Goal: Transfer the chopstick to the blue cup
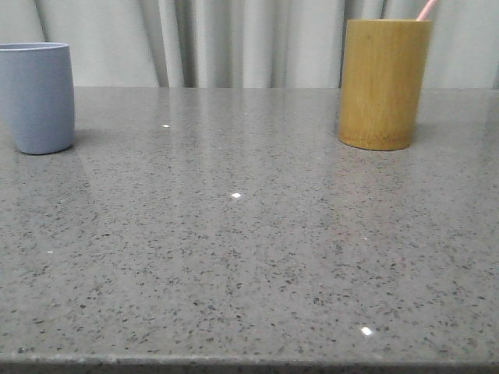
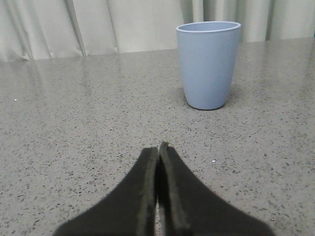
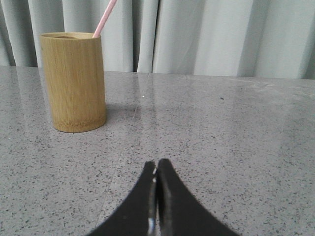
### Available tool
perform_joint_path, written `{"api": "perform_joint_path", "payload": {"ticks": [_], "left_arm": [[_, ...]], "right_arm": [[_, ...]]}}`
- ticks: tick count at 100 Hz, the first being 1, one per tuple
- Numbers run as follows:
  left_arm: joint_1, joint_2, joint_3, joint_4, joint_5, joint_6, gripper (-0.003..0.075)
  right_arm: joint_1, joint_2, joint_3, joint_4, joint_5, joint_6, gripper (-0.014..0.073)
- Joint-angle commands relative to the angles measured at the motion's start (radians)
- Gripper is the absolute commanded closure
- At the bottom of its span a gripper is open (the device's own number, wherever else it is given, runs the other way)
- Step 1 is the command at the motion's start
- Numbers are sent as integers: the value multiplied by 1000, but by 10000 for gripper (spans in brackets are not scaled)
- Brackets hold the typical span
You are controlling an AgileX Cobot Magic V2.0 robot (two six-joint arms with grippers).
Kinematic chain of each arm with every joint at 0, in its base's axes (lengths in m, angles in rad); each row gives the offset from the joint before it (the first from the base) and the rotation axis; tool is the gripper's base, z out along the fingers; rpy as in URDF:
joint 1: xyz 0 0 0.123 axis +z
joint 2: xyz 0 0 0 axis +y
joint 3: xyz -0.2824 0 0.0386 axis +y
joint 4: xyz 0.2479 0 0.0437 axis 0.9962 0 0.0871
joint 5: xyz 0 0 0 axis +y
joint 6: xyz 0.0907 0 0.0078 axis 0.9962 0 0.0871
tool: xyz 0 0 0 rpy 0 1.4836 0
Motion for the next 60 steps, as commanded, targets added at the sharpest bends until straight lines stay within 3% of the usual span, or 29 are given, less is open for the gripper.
{"api": "perform_joint_path", "payload": {"ticks": [1,60], "left_arm": [[2,-33,9,-6,-83,-3,739],[2,-33,9,-6,-83,-3,739]], "right_arm": [[-3,-19,0,-10,-84,-3,662],[-3,-19,0,-10,-96,-3,662]]}}
